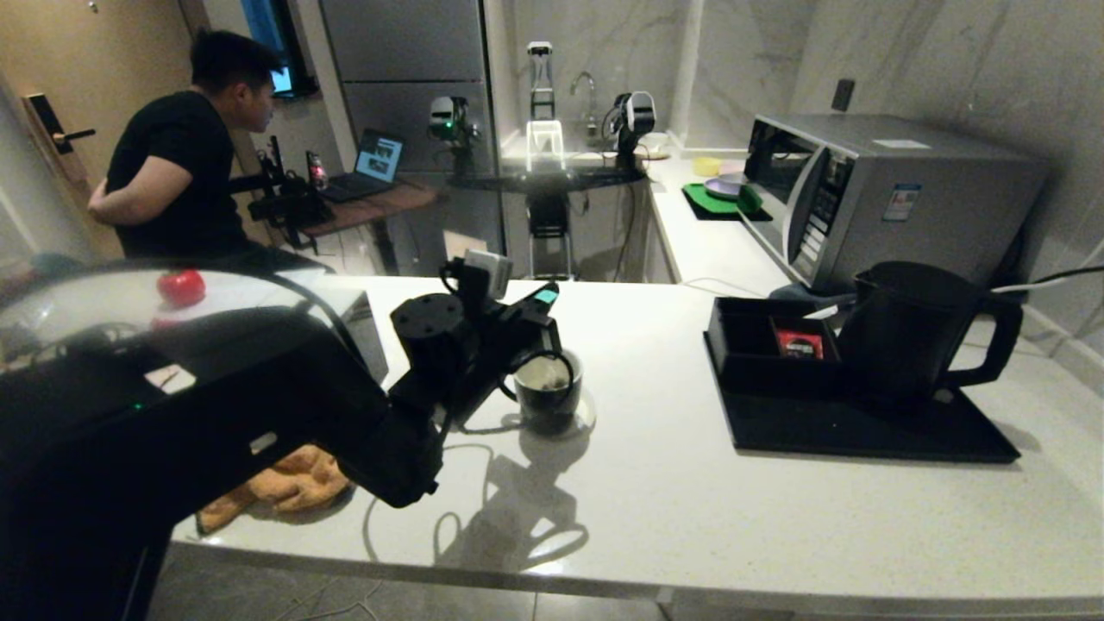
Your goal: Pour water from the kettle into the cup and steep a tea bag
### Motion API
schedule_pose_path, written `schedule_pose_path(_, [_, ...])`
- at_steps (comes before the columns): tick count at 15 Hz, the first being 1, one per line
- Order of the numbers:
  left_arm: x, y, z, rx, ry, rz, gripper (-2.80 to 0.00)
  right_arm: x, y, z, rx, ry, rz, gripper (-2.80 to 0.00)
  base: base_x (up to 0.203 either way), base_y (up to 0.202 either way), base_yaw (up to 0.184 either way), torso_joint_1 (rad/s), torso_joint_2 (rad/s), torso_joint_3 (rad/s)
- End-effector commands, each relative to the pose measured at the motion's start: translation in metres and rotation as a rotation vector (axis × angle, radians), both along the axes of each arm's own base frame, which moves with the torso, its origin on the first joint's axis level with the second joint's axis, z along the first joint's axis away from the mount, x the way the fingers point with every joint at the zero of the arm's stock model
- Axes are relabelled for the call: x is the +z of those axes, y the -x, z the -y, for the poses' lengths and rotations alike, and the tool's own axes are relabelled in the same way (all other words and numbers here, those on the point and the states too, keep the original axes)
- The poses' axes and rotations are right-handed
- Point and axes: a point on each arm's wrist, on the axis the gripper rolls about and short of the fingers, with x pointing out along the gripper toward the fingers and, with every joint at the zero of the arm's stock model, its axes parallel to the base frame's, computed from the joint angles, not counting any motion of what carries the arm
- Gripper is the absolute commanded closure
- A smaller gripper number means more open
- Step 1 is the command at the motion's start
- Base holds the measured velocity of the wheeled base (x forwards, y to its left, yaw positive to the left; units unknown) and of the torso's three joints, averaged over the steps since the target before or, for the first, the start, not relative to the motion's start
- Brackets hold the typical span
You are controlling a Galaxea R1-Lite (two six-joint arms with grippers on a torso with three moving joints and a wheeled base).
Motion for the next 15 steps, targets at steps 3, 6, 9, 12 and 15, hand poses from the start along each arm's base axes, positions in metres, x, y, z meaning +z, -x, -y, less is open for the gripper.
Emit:
schedule_pose_path(3, [0.022, 0.006, -0.005, 0.002, 0.027, 0.046, 0.00, 0.000, 0.000, 0.000, 0.000, 0.000, 0.000, 0.00, 0.000, 0.000, 0.000, 0.000, 0.00, 0.000])
schedule_pose_path(6, [0.031, 0.009, -0.007, 0.005, 0.038, 0.065, 0.00, 0.000, 0.000, 0.000, 0.000, -0.001, 0.001, 0.00, 0.000, 0.000, 0.000, 0.000, 0.00, 0.000])
schedule_pose_path(9, [0.039, 0.011, -0.010, 0.008, 0.046, 0.080, 0.00, 0.000, 0.000, 0.000, 0.001, -0.001, 0.001, 0.00, 0.000, 0.000, 0.000, 0.000, 0.00, 0.000])
schedule_pose_path(12, [0.048, 0.014, -0.012, 0.009, 0.056, 0.099, 0.00, 0.000, 0.000, 0.000, 0.001, -0.001, 0.001, 0.00, 0.000, 0.000, 0.000, 0.000, 0.00, 0.000])
schedule_pose_path(15, [0.056, 0.018, -0.014, 0.009, 0.062, 0.114, 0.00, 0.000, 0.000, 0.000, 0.000, -0.001, 0.001, 0.00, 0.000, 0.000, 0.000, 0.000, 0.00, 0.000])
